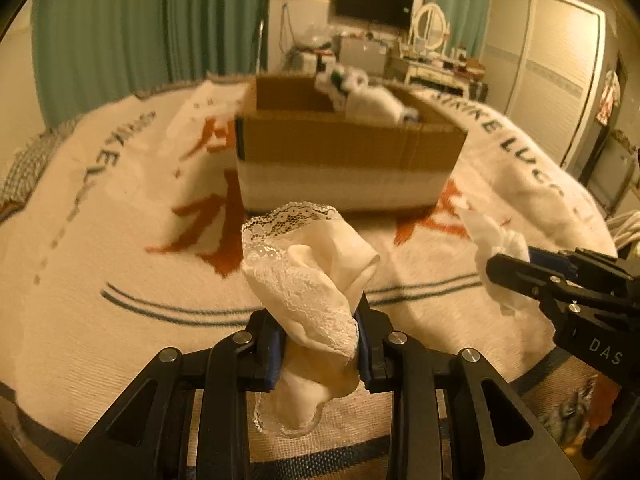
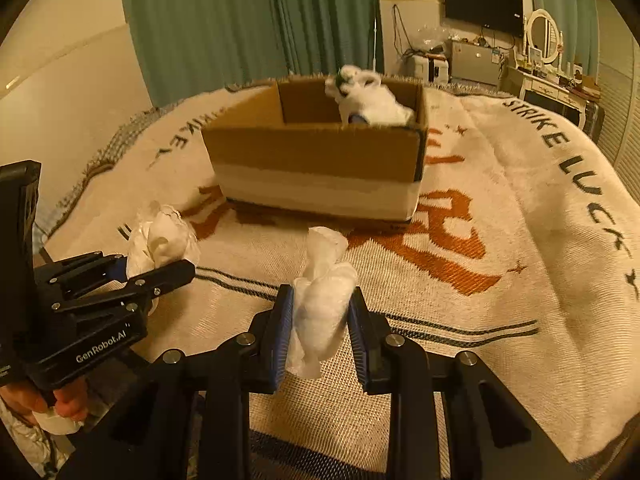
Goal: Organize soft objects
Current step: 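Place both cloths into the box and open both tools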
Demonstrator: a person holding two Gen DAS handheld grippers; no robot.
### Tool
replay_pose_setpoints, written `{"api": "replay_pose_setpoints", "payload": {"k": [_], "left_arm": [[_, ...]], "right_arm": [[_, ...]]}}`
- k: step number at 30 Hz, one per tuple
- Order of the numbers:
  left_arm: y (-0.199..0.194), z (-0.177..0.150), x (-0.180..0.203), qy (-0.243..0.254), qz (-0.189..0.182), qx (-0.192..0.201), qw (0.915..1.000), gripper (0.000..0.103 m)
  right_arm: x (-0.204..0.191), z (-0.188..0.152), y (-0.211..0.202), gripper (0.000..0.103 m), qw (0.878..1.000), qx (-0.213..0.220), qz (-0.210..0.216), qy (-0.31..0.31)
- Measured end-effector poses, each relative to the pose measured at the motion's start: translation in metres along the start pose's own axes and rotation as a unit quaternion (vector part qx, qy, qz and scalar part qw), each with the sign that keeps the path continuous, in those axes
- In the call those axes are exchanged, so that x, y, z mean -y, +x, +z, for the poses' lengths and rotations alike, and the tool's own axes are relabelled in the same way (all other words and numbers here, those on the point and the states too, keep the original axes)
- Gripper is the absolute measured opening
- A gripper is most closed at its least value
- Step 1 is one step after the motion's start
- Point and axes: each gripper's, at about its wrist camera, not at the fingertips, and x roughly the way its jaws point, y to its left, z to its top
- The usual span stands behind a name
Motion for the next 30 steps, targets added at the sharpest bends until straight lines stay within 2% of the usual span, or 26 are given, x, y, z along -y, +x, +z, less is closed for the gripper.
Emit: {"api": "replay_pose_setpoints", "payload": {"k": [9,16,23,30], "left_arm": [[-0.035,0.047,0.015,0.027,-0.012,0.068,0.9973,0.028],[-0.033,0.094,0.02,0.048,-0.011,0.089,0.9948,0.028],[0.005,0.133,0.011,0.059,0.001,0.083,0.9948,0.028],[0.056,0.152,-0.001,0.063,0.002,0.06,0.9962,0.028]], "right_arm": [[-0.007,0.041,-0.043,0.026,0.998,0.064,-0.007,-0.026],[-0.01,0.099,-0.054,0.026,0.994,0.1,0.0,-0.048],[0.002,0.15,-0.03,0.027,0.994,0.103,0.014,-0.045],[0.015,0.169,0.011,0.027,0.996,0.083,0.024,-0.038]]}}
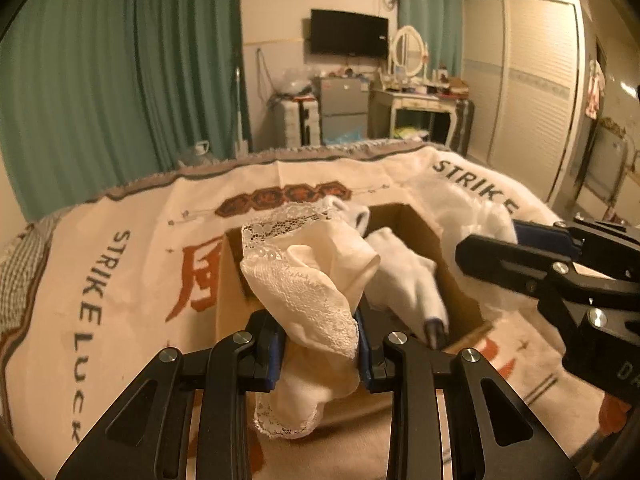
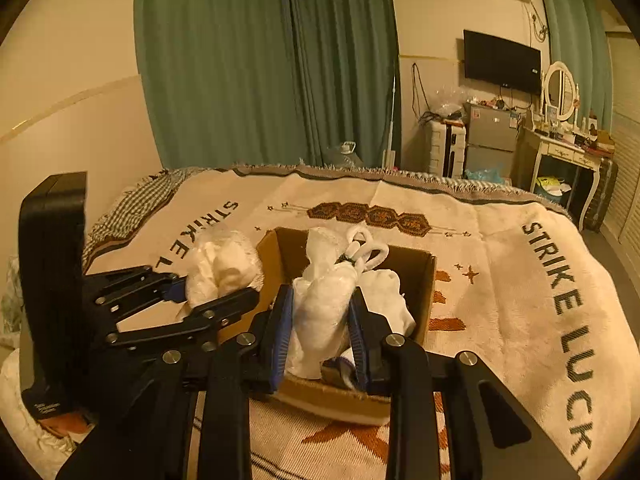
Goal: Organize soft objects
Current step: 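Place both cloths into the box and open both tools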
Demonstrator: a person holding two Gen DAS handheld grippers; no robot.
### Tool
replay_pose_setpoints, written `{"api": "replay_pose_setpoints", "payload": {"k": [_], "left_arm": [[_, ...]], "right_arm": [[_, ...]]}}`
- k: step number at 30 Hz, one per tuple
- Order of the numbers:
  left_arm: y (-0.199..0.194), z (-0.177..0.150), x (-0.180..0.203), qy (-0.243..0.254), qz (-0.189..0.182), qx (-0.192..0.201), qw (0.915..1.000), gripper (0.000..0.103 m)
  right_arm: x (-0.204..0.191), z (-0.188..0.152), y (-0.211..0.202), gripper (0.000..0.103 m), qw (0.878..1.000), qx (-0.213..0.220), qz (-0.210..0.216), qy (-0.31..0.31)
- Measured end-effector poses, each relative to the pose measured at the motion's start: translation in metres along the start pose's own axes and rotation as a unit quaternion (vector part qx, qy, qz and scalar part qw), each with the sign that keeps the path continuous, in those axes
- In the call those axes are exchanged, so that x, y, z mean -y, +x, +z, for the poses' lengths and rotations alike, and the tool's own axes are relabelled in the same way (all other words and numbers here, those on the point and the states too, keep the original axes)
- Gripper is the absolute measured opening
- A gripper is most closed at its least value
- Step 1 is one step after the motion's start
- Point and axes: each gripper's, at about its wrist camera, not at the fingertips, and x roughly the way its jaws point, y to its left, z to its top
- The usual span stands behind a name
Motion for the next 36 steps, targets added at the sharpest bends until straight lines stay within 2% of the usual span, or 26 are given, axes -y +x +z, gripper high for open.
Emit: {"api": "replay_pose_setpoints", "payload": {"k": [5,9,10,13,14,16,17,22,26,30,31,32,33,36], "left_arm": [[0.024,0.001,-0.006,-0.011,0.002,-0.008,0.9999,0.033],[0.034,-0.003,-0.013,-0.019,0.022,-0.004,0.9995,0.065],[0.035,-0.004,-0.014,-0.02,0.029,0.0,0.9994,0.069],[0.037,-0.006,-0.02,-0.022,0.027,0.0,0.9994,0.069],[0.037,-0.007,-0.021,-0.023,0.027,0.0,0.9993,0.069],[0.034,-0.008,-0.023,-0.024,0.03,0.002,0.9993,0.069],[0.032,-0.009,-0.023,-0.023,0.032,0.002,0.9992,0.069],[0.013,-0.011,-0.022,-0.018,0.042,0.008,0.9989,0.069],[-0.02,-0.003,-0.018,-0.011,0.057,0.03,0.9979,0.069],[-0.081,0.014,-0.008,-0.004,0.071,0.085,0.9939,0.069],[-0.096,0.018,-0.006,-0.003,0.078,0.099,0.9921,0.071],[-0.118,0.022,-0.003,-0.003,0.086,0.121,0.989,0.077],[-0.134,0.025,-0.002,-0.007,0.091,0.139,0.9861,0.093],[-0.187,0.027,0.003,-0.02,0.105,0.202,0.9735,0.094]], "right_arm": [[0.006,0.001,0.032,0.027,1.0,-0.017,0.001,-0.003],[0.008,0.001,0.05,0.027,1.0,-0.024,0.008,0.004],[0.009,0.001,0.054,0.027,1.0,-0.026,0.008,0.005],[0.014,-0.001,0.067,0.029,0.999,-0.031,0.017,0.021],[0.016,-0.001,0.071,0.033,0.999,-0.034,0.02,0.028],[0.018,-0.001,0.076,0.064,0.998,-0.04,0.02,0.035],[0.021,-0.001,0.077,0.068,0.999,-0.035,0.01,0.041],[0.028,0.001,0.066,0.069,0.997,-0.029,0.003,0.064],[0.022,0.01,0.034,0.069,0.998,-0.01,-0.016,0.061],[0.009,0.025,-0.016,0.069,0.998,0.027,-0.032,0.048],[0.005,0.029,-0.03,0.069,0.998,0.036,-0.033,0.043],[0.001,0.033,-0.047,0.069,0.998,0.042,-0.029,0.038],[-0.002,0.035,-0.059,0.074,0.998,0.042,-0.026,0.034],[-0.015,0.036,-0.105,0.094,0.997,0.069,-0.037,0.014]]}}
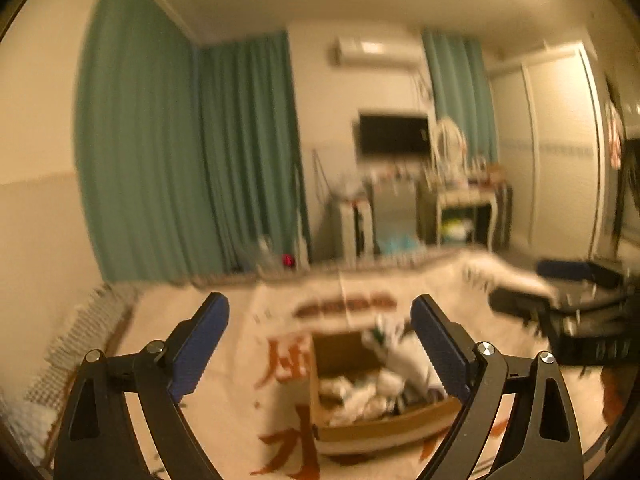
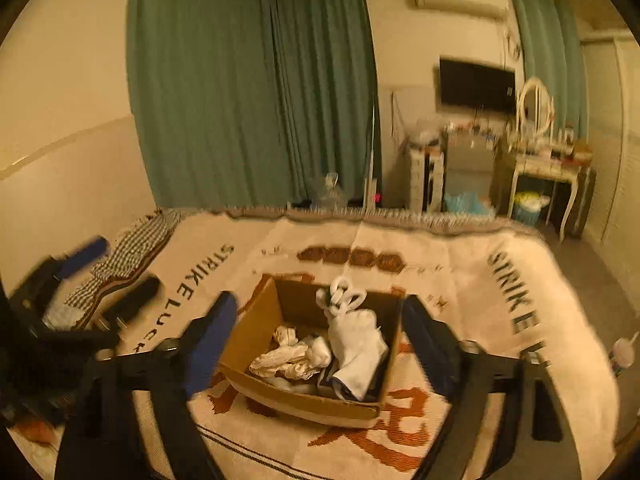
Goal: Organize soft objects
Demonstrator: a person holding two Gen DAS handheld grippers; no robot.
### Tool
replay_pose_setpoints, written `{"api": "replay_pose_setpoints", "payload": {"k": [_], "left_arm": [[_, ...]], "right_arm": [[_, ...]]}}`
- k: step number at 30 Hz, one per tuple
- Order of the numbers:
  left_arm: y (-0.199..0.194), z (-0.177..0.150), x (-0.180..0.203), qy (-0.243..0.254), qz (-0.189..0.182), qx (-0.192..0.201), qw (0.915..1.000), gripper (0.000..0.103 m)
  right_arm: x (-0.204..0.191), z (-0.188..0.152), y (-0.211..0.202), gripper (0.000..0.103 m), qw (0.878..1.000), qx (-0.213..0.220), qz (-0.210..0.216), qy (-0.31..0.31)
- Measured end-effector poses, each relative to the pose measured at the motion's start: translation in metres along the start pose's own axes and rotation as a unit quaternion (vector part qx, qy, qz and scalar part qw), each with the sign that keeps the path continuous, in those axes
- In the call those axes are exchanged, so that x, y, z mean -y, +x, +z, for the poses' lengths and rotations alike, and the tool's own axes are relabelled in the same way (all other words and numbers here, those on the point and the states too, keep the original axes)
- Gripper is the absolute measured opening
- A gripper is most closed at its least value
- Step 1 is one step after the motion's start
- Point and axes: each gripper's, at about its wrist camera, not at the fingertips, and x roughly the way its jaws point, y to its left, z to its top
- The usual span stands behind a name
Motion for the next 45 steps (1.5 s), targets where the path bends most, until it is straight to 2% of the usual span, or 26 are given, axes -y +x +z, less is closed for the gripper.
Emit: {"api": "replay_pose_setpoints", "payload": {"k": [2,5,8,11,16,22,29,45], "left_arm": [[-0.026,0.01,-0.002,-0.006,0.002,0.026,0.9997,0.094],[-0.051,0.017,-0.005,-0.01,0.008,0.049,0.9987,0.094],[-0.068,0.016,-0.004,-0.014,0.012,0.063,0.9978,0.094],[-0.067,0.004,-0.003,-0.023,0.011,0.063,0.9977,0.094],[-0.05,-0.033,0.004,-0.012,0.032,0.055,0.9979,0.094],[-0.024,-0.06,0.004,-0.021,0.013,0.01,0.9996,0.094],[-0.022,-0.067,0.007,-0.013,0.014,-0.008,0.9998,0.094],[-0.018,-0.07,0.006,-0.024,0.007,-0.029,0.9993,0.094]], "right_arm": [[-0.005,0.0,-0.028,0.103,1.0,0.025,-0.009,-0.008],[-0.011,-0.002,-0.071,0.103,0.997,0.065,-0.027,-0.015],[-0.015,-0.007,-0.098,0.103,0.995,0.094,-0.034,-0.021],[-0.017,-0.019,-0.111,0.103,0.992,0.118,-0.036,-0.019],[-0.014,-0.055,-0.098,0.103,0.989,0.134,-0.058,-0.017],[0.007,-0.079,-0.064,0.103,0.992,0.106,-0.059,0.025],[0.005,-0.081,-0.048,0.103,0.993,0.095,-0.063,0.017],[0.002,-0.082,-0.044,0.103,0.994,0.087,-0.067,0.011]]}}
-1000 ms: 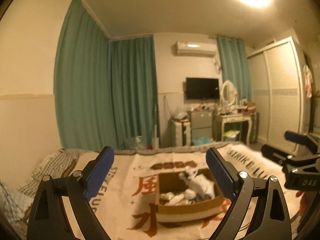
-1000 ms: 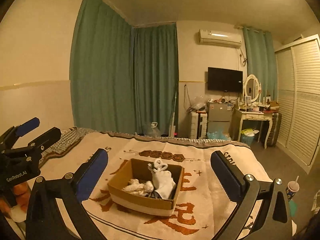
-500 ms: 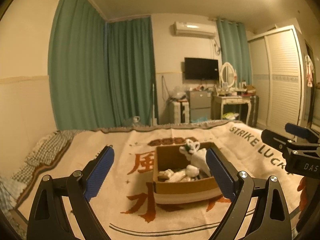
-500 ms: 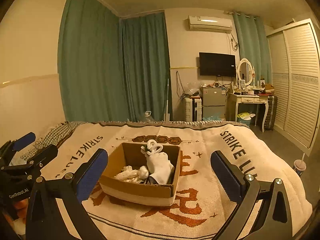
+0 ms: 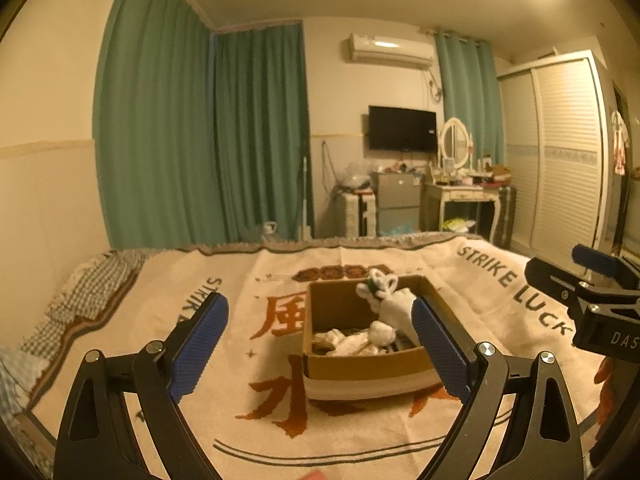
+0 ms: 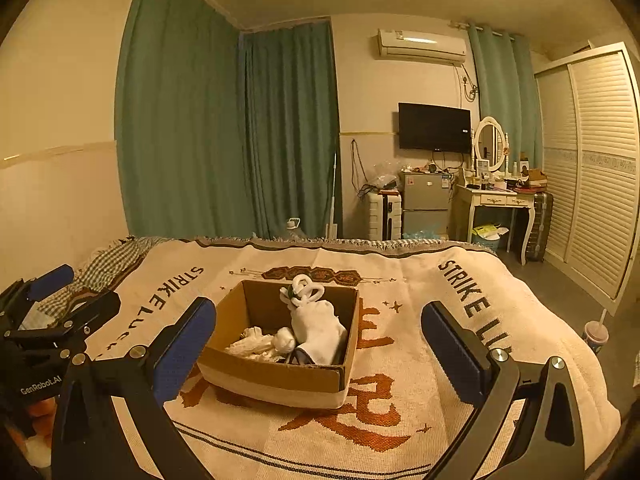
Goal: Organize soft objects
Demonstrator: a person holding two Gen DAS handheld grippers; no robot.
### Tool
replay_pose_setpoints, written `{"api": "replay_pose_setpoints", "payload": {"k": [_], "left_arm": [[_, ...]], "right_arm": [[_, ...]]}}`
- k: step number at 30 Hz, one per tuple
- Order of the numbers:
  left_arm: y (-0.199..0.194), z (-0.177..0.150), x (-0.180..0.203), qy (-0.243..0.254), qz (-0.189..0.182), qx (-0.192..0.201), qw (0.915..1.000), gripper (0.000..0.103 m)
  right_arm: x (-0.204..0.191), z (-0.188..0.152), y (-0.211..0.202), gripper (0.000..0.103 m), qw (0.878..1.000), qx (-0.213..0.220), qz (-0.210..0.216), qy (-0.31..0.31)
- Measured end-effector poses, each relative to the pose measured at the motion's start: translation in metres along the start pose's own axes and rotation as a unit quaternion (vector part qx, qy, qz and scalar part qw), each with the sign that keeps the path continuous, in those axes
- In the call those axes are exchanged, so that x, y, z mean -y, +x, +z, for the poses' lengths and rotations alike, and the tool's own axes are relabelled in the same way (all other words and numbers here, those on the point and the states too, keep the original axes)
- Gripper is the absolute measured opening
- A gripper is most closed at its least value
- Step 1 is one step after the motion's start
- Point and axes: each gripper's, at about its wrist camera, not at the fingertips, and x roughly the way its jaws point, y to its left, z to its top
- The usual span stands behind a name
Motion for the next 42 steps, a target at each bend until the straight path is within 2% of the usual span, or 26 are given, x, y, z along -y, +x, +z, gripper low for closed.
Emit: {"api": "replay_pose_setpoints", "payload": {"k": [21,42], "left_arm": [[0.0005,-0.0007,-0.0026,-0.004,0.004,-0.003,1.0,0.094],[0.0007,-0.0033,-0.0037,-0.001,0.008,-0.006,1.0,0.094]], "right_arm": [[-0.0035,-0.009,0.0075,0.103,1.0,-0.017,-0.004,-0.006],[0.001,-0.0089,0.003,0.103,1.0,-0.012,-0.007,0.001]]}}
